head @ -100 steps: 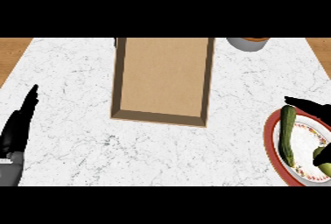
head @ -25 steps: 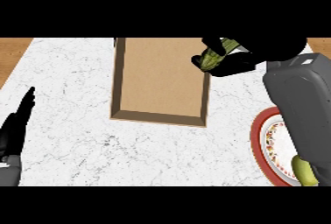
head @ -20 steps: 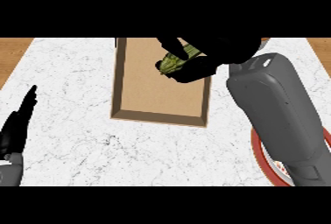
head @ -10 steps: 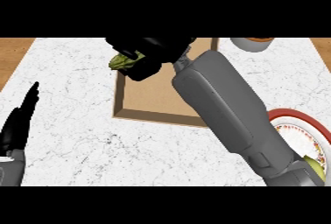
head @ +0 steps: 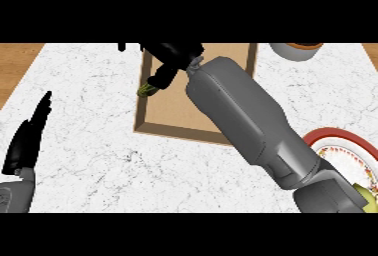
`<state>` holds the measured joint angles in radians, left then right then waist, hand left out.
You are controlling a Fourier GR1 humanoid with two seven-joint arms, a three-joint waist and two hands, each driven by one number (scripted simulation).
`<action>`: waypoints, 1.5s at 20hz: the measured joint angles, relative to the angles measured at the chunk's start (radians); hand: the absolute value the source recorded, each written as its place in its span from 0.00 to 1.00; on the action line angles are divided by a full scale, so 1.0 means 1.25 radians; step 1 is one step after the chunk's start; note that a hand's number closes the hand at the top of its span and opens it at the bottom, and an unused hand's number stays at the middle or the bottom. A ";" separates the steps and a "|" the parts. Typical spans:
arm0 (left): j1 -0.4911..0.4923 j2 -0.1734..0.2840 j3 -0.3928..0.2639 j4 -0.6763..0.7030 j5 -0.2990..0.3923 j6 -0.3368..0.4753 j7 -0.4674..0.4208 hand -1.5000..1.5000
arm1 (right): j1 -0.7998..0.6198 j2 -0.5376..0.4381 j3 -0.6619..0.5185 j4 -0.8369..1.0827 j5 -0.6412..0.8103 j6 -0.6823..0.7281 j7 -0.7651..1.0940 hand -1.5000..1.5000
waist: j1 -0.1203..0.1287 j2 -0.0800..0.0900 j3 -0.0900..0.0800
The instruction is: Pick the squash from the plate and place it in the cardboard box
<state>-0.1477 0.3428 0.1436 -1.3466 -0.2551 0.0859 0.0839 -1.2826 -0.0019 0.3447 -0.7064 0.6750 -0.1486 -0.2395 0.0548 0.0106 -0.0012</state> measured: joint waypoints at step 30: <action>0.006 -0.006 0.024 0.003 -0.004 -0.003 -0.010 0.50 | -0.091 -0.302 -0.324 0.166 -0.430 0.246 -0.368 0.00 | -0.023 0.000 0.001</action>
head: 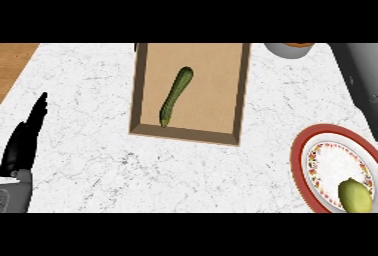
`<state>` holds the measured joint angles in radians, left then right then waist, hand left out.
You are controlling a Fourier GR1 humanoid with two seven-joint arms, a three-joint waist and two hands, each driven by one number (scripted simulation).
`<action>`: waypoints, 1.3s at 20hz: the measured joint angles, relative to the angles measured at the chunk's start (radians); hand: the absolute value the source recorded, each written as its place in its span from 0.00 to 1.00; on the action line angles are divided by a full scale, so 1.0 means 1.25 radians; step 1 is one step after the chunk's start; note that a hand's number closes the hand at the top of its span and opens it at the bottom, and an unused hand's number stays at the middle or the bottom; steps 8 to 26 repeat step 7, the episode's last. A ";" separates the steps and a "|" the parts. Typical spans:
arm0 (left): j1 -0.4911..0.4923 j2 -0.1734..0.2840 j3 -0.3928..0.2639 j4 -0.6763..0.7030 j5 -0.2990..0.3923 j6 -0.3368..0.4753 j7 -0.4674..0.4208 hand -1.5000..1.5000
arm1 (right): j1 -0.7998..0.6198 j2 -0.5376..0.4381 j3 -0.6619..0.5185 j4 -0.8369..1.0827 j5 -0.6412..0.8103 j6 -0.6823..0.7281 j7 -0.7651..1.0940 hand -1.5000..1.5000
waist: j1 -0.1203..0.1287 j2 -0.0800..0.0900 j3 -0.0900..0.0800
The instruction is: Pick the squash from the plate and place it in the cardboard box
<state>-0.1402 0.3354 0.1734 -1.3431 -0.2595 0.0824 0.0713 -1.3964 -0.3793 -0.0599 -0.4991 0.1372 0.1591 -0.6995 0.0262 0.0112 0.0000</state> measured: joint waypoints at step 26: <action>0.005 -0.011 -0.007 -0.008 -0.012 0.009 -0.004 0.50 | -0.001 -0.145 -0.022 0.092 0.020 0.108 -0.099 0.00 | 0.010 0.004 0.000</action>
